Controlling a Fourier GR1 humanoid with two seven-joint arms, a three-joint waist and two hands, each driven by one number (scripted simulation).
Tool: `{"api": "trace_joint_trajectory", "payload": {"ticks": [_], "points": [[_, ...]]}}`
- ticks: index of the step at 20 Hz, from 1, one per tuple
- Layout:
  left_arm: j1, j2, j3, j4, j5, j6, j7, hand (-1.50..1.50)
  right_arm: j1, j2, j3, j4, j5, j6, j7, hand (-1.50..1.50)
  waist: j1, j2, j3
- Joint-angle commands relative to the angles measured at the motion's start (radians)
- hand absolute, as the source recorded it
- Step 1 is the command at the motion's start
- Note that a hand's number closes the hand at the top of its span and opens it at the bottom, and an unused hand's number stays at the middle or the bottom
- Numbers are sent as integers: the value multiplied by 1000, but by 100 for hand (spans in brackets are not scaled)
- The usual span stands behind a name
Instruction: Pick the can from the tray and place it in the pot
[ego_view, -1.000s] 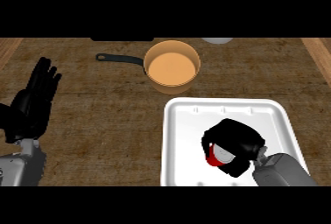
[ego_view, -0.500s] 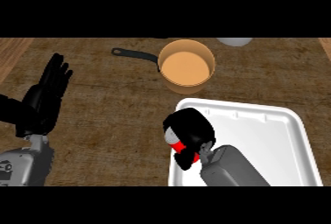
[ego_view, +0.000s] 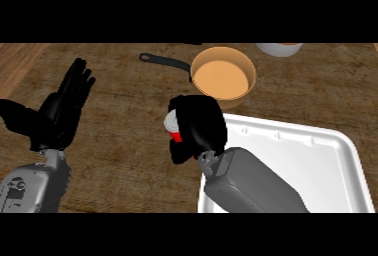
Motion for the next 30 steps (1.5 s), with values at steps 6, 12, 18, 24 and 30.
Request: {"api": "trace_joint_trajectory", "payload": {"ticks": [6, 12, 18, 24, 30], "points": [[-11, -9, -5, 31, -15, 10, -5, 0, -366, 3, 8, 52, 171, -303, 401, 150, -18, -7, -2], [-61, -14, 5, 69, -27, 30, -6, 0, -547, 3, -16, 180, 227, -347, 519, 150, -40, 4, -2], [1, -20, 4, 40, -28, 30, -28, 0, -615, 2, -78, 274, 187, -429, 547, 150, -55, 3, 0], [-6, -13, 25, 42, -30, 39, -40, 0, -622, 2, -147, 410, 156, -543, 466, 150, -67, 9, 2], [21, -12, 38, 13, -11, 33, -17, 0, -633, 3, -154, 577, 208, -614, 390, 150, -88, 5, 2]]}}
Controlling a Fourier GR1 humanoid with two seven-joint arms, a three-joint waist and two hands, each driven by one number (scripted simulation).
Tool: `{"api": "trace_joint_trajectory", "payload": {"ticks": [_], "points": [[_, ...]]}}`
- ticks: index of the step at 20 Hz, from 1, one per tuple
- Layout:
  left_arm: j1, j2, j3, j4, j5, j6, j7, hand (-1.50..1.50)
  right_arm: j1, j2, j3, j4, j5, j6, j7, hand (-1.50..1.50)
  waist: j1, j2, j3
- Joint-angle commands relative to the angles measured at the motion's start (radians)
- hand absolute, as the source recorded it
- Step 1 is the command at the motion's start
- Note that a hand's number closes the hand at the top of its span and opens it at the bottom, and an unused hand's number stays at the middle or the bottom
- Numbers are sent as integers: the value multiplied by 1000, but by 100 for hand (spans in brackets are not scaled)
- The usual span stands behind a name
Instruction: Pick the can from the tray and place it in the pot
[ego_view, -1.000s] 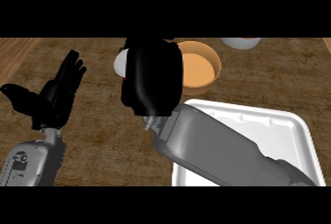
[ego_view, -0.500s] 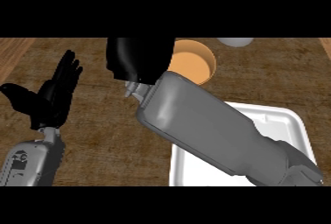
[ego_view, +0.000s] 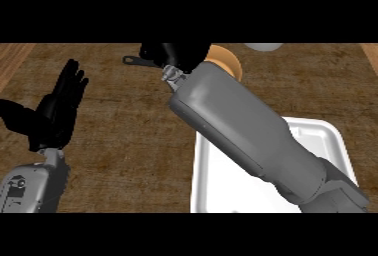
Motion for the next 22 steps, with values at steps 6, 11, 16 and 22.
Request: {"api": "trace_joint_trajectory", "payload": {"ticks": [6, 11, 16, 22], "points": [[21, 22, 33, -11, 17, -11, 10, 0, -17, 10, 32, 355, 176, -6, 124, 150, -26, -1, 0], [29, -16, -4, -32, -26, 20, -14, 0, -71, 10, -39, 510, 125, -78, 21, 150, -16, 4, 1], [-6, 3, 16, -42, -2, 9, 32, 0, 18, 10, -163, 547, 29, -211, -76, 150, -22, 9, 2], [4, 7, 20, -48, 9, -11, 18, 0, 54, 10, -290, 556, -173, -243, -326, -150, 1, 16, 3]]}}
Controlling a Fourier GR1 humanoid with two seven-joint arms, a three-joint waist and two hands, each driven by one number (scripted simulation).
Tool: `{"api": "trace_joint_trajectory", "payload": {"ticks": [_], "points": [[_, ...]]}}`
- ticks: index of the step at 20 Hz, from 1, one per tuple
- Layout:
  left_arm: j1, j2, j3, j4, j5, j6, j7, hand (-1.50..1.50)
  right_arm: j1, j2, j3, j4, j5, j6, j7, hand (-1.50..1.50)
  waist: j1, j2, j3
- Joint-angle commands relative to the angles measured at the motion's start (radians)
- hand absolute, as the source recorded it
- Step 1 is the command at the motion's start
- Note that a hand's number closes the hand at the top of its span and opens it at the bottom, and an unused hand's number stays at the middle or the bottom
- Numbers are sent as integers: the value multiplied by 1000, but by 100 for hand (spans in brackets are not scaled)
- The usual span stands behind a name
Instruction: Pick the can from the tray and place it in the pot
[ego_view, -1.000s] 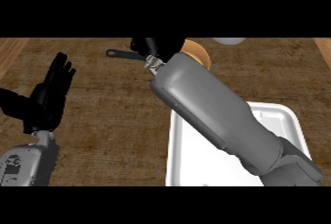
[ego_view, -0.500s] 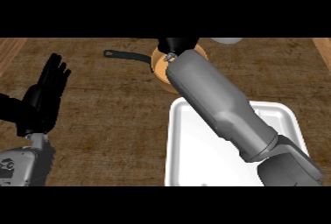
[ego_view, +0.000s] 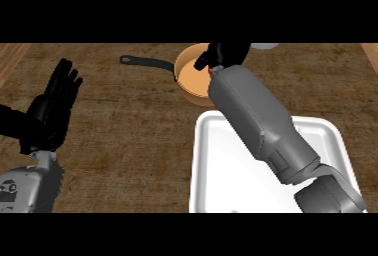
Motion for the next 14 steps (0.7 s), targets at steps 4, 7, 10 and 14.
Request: {"api": "trace_joint_trajectory", "payload": {"ticks": [4, 7, 10, 14], "points": [[1, 0, 3, 19, 7, -18, -19, 0, 56, 5, -105, -78, -233, -154, -268, -150, 12, 2, 1], [1, -31, -29, 12, -31, 20, -13, 0, 86, 5, -131, -143, -306, -280, -357, -150, 11, 1, 2], [-32, 7, 21, -2, 7, 5, 30, 0, 94, 5, -199, -160, -382, -313, -474, -150, -2, -1, 2], [7, 25, 24, -56, -8, 14, 76, 0, 185, 5, -246, -233, -484, -300, -609, -150, -32, -16, 1]]}}
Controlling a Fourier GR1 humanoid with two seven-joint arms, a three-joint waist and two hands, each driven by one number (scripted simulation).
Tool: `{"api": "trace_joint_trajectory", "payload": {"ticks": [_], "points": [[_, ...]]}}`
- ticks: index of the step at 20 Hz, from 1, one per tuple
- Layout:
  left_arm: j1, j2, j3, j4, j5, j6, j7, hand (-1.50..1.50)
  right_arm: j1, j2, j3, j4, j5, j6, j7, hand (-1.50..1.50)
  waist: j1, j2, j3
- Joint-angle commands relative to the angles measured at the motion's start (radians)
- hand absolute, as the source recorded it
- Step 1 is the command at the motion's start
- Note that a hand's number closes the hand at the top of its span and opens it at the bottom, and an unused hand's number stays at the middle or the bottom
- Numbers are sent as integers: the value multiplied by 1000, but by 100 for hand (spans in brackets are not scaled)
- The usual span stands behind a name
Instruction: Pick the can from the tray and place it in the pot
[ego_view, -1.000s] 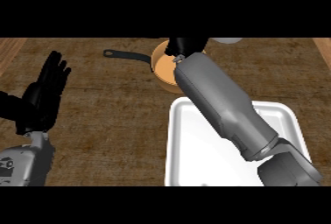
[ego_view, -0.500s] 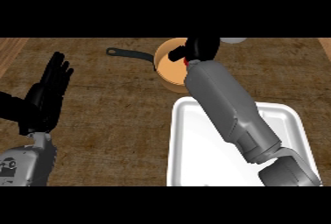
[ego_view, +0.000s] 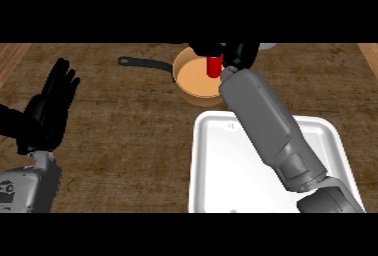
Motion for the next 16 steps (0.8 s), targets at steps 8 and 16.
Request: {"api": "trace_joint_trajectory", "payload": {"ticks": [8, 16], "points": [[63, 11, 52, -37, 18, -3, 18, 0, 284, -75, -23, -351, -166, 165, -142, -150, -59, -21, -1], [42, -1, 43, -16, -1, -20, -1, 0, 466, -148, 22, -666, -128, 272, -4, -150, -55, -18, -2]]}}
